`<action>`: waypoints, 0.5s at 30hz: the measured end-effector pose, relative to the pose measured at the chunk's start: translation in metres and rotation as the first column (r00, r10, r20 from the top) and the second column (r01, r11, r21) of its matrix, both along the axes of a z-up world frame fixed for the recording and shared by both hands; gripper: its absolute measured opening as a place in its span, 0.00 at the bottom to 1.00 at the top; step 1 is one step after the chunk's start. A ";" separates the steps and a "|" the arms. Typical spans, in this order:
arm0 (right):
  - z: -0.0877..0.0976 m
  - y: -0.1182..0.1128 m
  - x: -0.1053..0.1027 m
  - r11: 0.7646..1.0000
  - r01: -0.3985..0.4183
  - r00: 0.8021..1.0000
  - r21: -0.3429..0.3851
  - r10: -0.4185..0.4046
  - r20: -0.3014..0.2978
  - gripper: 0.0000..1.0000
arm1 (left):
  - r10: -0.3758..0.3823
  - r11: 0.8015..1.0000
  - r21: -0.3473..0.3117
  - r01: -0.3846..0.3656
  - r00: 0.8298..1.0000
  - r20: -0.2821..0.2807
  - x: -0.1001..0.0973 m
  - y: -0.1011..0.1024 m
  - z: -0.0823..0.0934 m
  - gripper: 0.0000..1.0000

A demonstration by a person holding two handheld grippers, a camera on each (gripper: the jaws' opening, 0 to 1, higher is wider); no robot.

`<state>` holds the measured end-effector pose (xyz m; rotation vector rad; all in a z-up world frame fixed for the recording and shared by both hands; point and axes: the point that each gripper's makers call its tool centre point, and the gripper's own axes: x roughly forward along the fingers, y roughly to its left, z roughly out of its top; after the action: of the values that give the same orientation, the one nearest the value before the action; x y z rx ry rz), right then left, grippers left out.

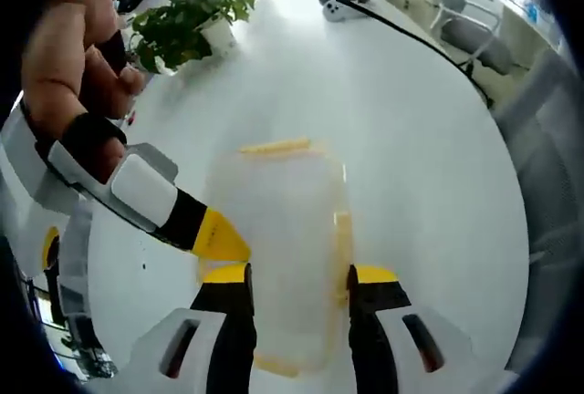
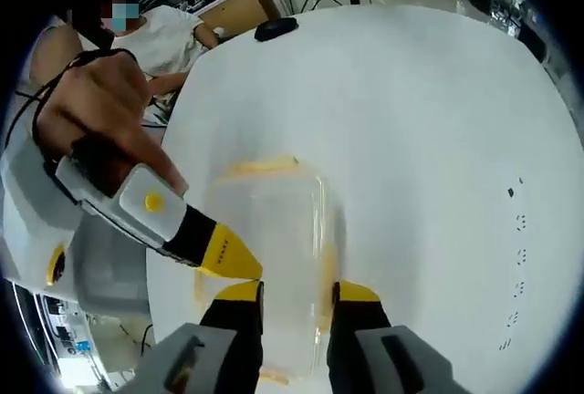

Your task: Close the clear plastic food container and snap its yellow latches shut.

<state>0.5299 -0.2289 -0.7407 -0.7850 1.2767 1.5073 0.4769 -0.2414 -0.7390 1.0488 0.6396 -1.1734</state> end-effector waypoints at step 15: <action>-0.001 -0.010 -0.003 1.000 0.003 1.000 0.005 -0.003 0.014 0.26 | -0.001 1.000 -0.011 0.001 1.000 0.008 -0.007 -0.005 0.000 0.37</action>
<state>0.5265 -0.2388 -0.7413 -0.7894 1.2629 1.4994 0.4702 -0.2466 -0.7392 1.0441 0.6260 -1.1717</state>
